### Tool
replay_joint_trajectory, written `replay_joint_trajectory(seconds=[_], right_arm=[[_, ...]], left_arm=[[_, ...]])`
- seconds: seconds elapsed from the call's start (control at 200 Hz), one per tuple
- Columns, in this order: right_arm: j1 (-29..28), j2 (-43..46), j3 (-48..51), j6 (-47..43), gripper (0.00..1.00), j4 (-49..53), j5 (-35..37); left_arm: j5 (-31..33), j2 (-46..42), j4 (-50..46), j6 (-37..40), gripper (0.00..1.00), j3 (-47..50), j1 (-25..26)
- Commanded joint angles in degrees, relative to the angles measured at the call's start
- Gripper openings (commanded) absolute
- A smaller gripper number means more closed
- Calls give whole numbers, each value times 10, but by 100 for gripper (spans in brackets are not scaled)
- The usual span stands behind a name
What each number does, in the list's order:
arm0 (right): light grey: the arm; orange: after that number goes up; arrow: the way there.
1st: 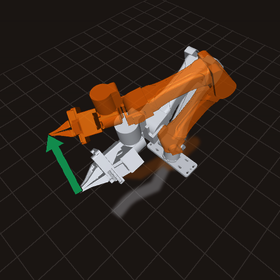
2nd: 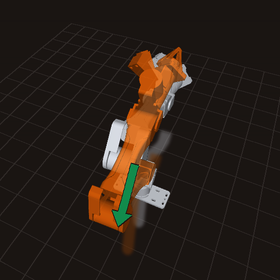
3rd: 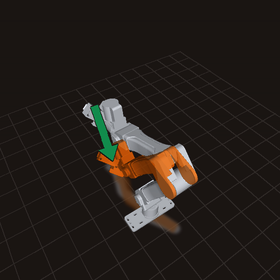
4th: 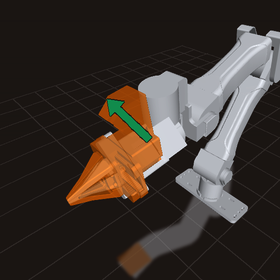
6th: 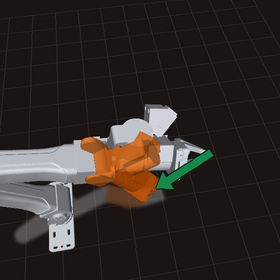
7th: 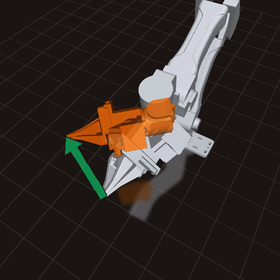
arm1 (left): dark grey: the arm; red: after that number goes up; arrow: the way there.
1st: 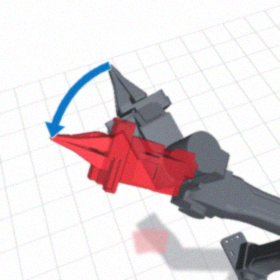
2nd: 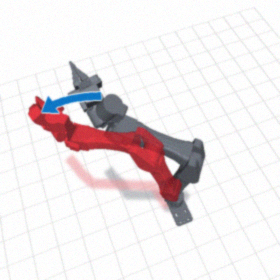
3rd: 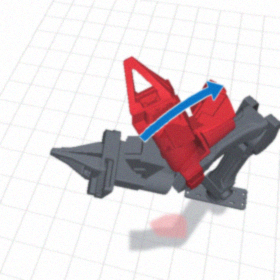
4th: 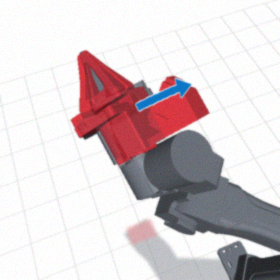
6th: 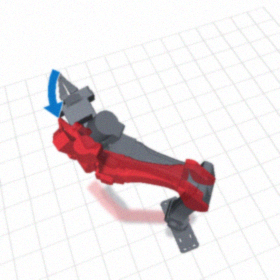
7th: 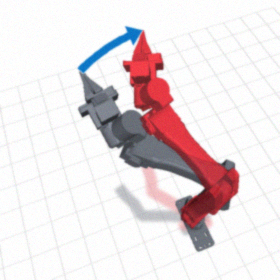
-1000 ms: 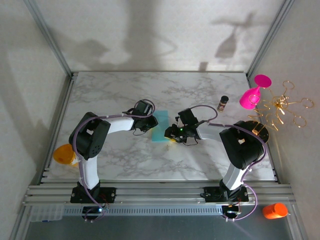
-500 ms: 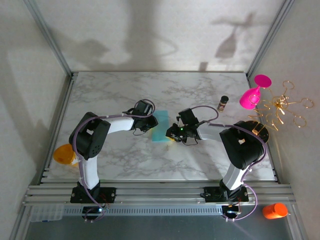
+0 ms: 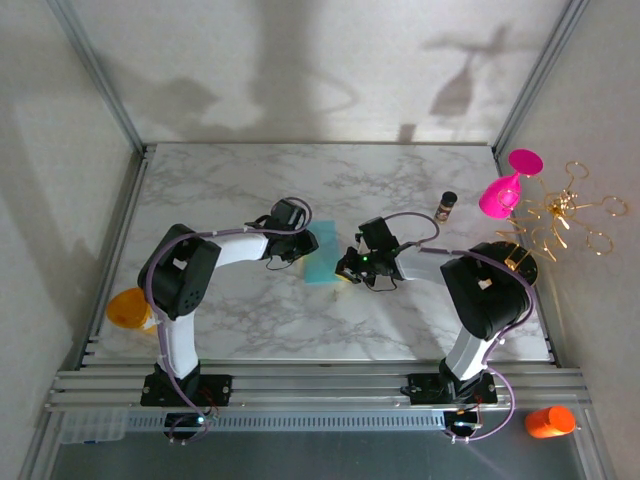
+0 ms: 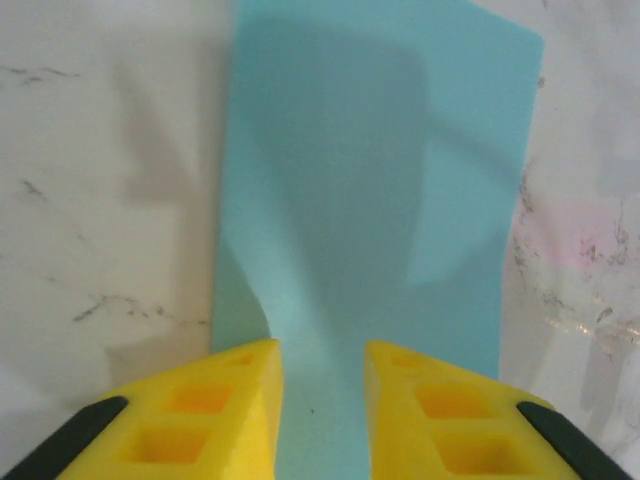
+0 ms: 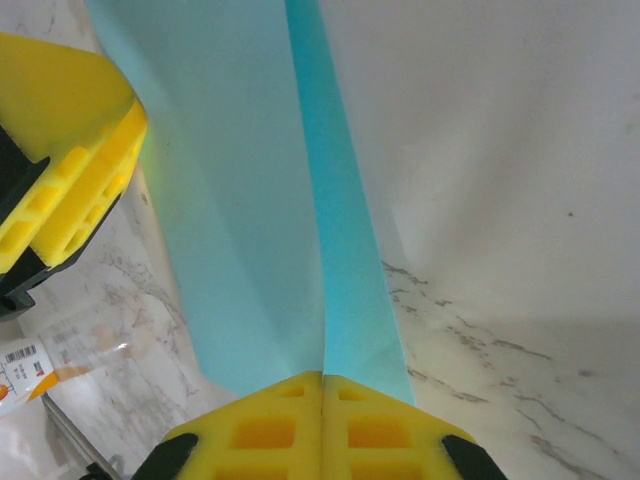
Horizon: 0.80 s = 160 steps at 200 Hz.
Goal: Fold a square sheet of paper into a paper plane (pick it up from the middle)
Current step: Fold the triangle a second time at the center of the table.
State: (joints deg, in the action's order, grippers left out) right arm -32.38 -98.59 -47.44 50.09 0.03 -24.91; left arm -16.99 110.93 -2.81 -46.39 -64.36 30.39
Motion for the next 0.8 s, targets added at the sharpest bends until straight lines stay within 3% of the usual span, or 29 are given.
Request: replay_joint_trajectory(seconds=[0.0, 0.305, 0.796], right_arm=[[7, 24, 11, -23, 0, 31, 8], [11, 35, 8, -59, 0, 62, -13], [11, 5, -17, -62, 0, -35, -87]], left_arm=[[-8, -33, 14, 42, 33, -10, -2], [5, 18, 7, 60, 28, -32, -4], [16, 38, -4, 60, 23, -15, -9]])
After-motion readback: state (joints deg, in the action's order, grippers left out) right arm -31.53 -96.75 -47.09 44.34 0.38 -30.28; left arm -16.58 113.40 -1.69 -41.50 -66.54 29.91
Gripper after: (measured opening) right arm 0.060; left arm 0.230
